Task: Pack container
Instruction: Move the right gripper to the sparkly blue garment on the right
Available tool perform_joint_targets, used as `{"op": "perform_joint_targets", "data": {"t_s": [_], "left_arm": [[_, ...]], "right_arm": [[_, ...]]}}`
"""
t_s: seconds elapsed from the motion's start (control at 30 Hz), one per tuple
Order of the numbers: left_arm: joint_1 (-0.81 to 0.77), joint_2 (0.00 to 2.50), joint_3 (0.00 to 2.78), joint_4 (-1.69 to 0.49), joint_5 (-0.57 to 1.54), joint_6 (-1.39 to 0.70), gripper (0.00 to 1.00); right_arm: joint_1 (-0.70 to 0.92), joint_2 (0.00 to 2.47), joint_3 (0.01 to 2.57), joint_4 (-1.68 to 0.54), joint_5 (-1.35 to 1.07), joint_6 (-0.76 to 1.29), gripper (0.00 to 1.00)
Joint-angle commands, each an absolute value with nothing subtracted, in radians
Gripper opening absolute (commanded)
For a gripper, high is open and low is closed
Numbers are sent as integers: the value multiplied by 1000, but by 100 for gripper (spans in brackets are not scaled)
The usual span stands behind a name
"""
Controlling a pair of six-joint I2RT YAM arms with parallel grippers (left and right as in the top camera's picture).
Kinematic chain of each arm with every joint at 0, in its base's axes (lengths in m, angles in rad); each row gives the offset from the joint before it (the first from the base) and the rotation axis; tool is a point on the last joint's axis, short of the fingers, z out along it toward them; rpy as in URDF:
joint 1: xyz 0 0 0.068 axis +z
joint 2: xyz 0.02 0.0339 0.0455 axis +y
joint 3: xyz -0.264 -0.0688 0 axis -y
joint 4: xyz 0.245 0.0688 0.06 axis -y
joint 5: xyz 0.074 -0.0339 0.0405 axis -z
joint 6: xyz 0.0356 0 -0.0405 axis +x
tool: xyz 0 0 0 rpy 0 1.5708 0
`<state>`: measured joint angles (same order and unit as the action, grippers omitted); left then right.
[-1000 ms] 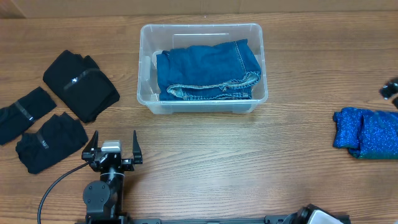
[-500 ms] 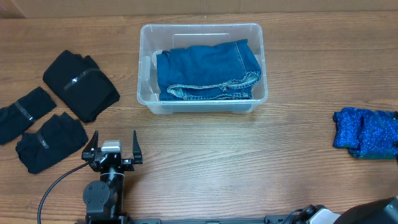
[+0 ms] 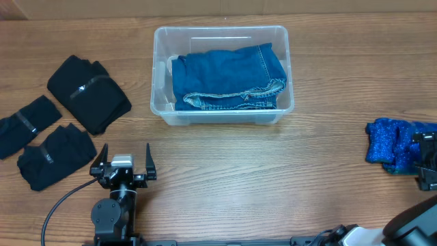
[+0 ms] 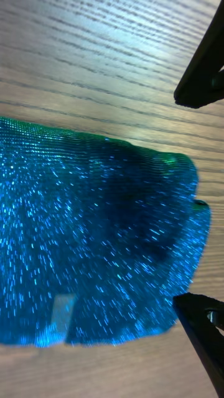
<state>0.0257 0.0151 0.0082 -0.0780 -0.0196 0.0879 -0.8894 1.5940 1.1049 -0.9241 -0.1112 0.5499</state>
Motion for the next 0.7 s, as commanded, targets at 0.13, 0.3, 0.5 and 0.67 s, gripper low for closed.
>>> {"op": "perform_joint_targets", "data": {"t_s": [0.13,0.3,0.5,0.67], "left_arm": [[19,5,5,-75,-26,105,100],[19,5,5,-75,-26,105,100],[19,5,5,-75,-26,105,100],[19,5,5,-75,-26,105,100]], "right_arm": [[-939,1705,1100,-860,-96,553,100],[-984,1787,1099,-825,-100,530,97],[-956,1798,1099,-758,-106,523,87],[-915,1798,1099,-727,-101,520,42]]}}
